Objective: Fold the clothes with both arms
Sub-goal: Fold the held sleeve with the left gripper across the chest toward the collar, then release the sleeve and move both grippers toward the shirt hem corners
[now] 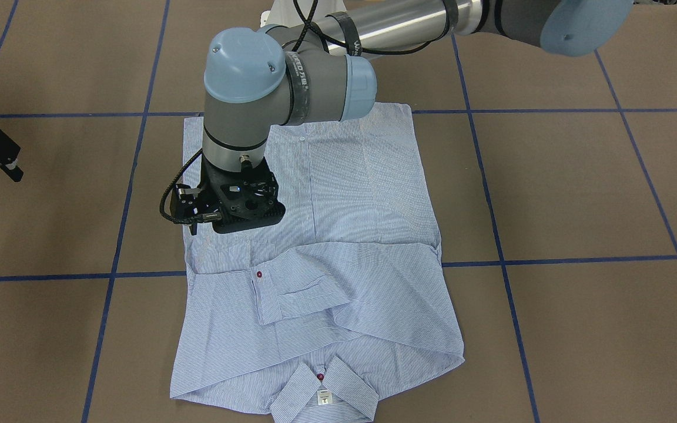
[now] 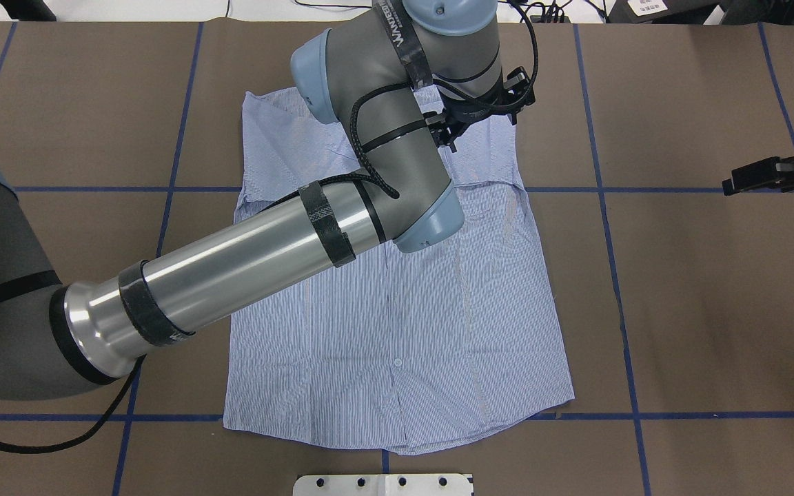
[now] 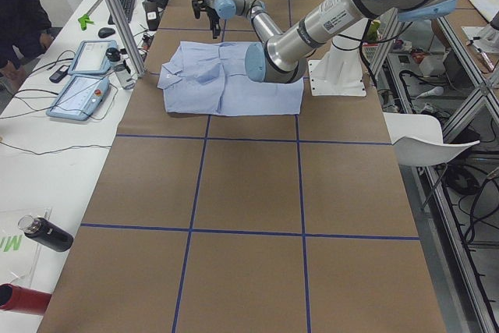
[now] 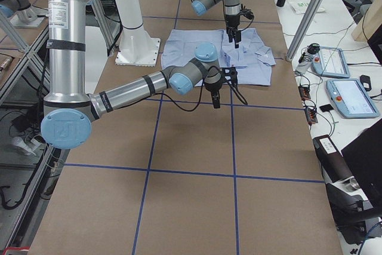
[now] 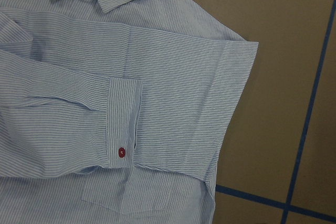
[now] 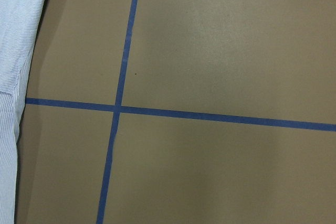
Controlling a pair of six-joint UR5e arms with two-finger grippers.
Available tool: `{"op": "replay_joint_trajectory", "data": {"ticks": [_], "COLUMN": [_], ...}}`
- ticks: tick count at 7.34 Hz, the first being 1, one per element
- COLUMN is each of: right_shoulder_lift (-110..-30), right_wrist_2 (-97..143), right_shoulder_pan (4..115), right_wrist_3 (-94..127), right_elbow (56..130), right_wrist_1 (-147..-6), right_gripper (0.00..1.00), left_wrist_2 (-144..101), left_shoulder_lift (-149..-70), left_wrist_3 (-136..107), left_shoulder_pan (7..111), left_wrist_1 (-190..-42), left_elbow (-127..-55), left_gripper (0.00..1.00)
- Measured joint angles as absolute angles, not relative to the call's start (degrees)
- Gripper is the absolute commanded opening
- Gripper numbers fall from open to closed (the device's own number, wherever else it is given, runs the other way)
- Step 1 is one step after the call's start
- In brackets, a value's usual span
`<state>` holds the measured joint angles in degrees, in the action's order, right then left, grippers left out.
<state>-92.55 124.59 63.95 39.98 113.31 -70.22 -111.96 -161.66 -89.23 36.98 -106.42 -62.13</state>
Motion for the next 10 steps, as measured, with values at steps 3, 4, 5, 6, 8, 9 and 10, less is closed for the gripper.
{"op": "replay_joint_trajectory", "data": {"ticks": [3,4,5,6,8,9,10], "right_shoulder_lift": [-89.91,-89.49,-89.61,-90.21,-92.36,-93.36,-94.58], "right_wrist_2": [124.38,124.13,123.78,122.58,116.54,113.41,110.39], "right_shoulder_pan": [61.95,59.63,56.99,53.64,44.98,40.77,36.78], "right_wrist_3": [48.01,52.57,57.00,61.66,71.19,75.20,78.66], "right_elbow": [113.61,114.70,116.47,118.89,124.47,126.78,128.96], "right_wrist_1": [-70.06,-70.04,-70.07,-70.13,-70.21,-70.24,-70.28], "right_gripper": [1.00,1.00,1.00,1.00,1.00,1.00,1.00], "left_wrist_2": [-112.38,-112.58,-112.58,-112.35,-111.89,-111.54,-109.86], "left_shoulder_lift": [-154.19,-147.91,-139.96,-131.32,-117.26,-112.20,-107.51], "left_wrist_3": [-83.02,-79.62,-76.61,-74.28,-71.81,-71.41,-71.50], "left_shoulder_pan": [36.75,36.65,36.38,35.77,34.77,34.22,32.87], "left_wrist_1": [-101.45,-97.65,-95.10,-93.99,-94.08,-95.06,-97.19], "left_elbow": [-73.41,-82.61,-93.13,-103.50,-118.13,-122.32,-124.94], "left_gripper": [1.00,1.00,1.00,1.00,1.00,1.00,1.00]}}
